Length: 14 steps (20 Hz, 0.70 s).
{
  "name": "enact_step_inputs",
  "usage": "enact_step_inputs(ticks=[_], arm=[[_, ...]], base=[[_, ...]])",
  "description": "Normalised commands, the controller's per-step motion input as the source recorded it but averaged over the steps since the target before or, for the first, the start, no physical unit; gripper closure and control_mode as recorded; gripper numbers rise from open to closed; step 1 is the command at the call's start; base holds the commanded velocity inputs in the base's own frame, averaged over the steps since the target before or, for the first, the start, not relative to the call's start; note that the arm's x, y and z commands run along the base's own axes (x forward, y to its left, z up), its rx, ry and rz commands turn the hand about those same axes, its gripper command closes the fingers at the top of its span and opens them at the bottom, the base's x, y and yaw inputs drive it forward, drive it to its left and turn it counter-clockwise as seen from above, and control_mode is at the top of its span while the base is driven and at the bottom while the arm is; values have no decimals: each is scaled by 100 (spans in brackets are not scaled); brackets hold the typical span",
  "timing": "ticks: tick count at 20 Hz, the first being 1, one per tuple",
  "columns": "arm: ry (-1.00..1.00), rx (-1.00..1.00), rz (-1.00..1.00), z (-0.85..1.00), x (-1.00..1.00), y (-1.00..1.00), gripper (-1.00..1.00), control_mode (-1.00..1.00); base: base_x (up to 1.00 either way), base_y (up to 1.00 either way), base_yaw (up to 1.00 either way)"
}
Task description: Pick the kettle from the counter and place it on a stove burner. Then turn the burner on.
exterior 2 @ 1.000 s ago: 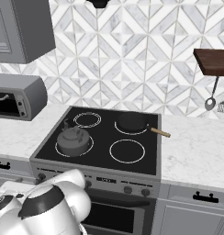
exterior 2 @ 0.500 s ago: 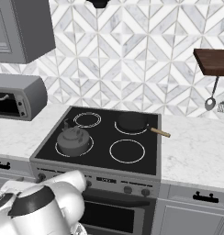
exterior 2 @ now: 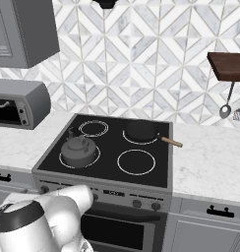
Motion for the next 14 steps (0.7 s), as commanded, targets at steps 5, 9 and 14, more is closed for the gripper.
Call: enact_step_inputs(ticks=[5,9,14], arm=[[0,0,4,-24,26,-22,-100,-100],[0,0,5,-22,24,-23,-100,-100],[0,0,4,-22,25,-19,-100,-100]], base=[[0,0,0],[0,0,0],[0,0,0]])
